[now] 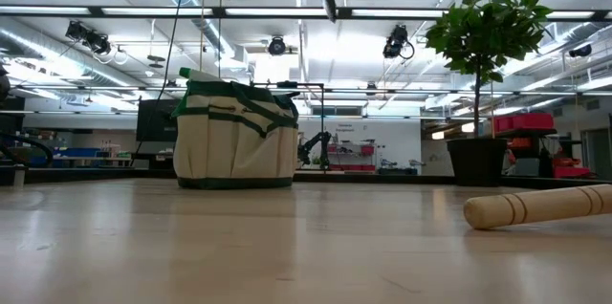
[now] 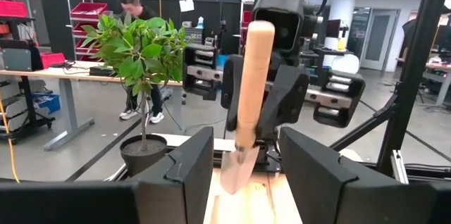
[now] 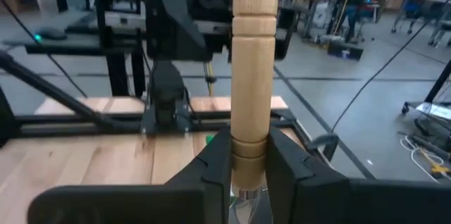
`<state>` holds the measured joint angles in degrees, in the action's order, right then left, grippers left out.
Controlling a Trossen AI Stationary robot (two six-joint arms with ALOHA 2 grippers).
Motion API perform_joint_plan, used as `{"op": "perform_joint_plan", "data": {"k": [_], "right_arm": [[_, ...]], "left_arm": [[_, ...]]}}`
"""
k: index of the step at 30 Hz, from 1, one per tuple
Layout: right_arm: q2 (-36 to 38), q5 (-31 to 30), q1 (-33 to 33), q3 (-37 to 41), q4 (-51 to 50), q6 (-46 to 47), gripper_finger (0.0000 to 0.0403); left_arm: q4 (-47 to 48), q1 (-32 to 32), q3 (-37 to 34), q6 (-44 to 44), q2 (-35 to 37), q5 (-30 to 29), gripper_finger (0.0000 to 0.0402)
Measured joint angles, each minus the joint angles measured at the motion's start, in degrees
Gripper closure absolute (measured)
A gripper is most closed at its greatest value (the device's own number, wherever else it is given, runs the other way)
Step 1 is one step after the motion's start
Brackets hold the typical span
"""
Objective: Pick & Place Garden tools in Gardening bag
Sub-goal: Put the brown trowel into the gardening bag
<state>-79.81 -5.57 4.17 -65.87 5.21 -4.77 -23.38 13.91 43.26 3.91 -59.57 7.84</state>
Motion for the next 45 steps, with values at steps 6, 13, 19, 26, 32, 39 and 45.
{"op": "perform_joint_plan", "data": {"k": [6, 13, 19, 26, 32, 39, 45], "right_arm": [[-0.02, -0.02, 0.68, -0.01, 1.62, 0.31, 0.0348], [-0.02, -0.02, 1.02, -0.02, 1.92, 0.71, 0.0348], [-0.02, -0.02, 1.02, -0.02, 1.97, 0.70, 0.0348], [-0.02, 0.31, 1.00, -0.02, 2.05, 0.70, 0.0348], [-0.02, 0.48, 1.00, -0.02, 2.08, 0.70, 0.0348], [-0.02, 0.48, 1.00, -0.02, 2.10, 0.67, 0.0348], [-0.02, 0.48, 1.00, -0.02, 2.16, 0.65, 0.0348]], "left_arm": [[-0.04, 0.00, -0.01, 1.18, 0.00, 0.00, 0.0209], [-0.41, 0.00, 0.00, 2.98, -0.02, -0.02, 0.0143], [-3.55, -0.02, 0.29, 2.97, -0.02, -0.37, 0.0123], [-3.08, 0.00, 2.93, 2.90, -0.02, -1.14, 0.0132], [-1.76, 0.00, 4.96, 2.85, -1.38, -1.53, 0.0133], [-1.64, -0.02, 8.67, 0.21, -6.28, -0.92, 0.0133], [-1.65, -0.02, 11.76, -0.16, -9.89, -0.85, 0.0133]]}}
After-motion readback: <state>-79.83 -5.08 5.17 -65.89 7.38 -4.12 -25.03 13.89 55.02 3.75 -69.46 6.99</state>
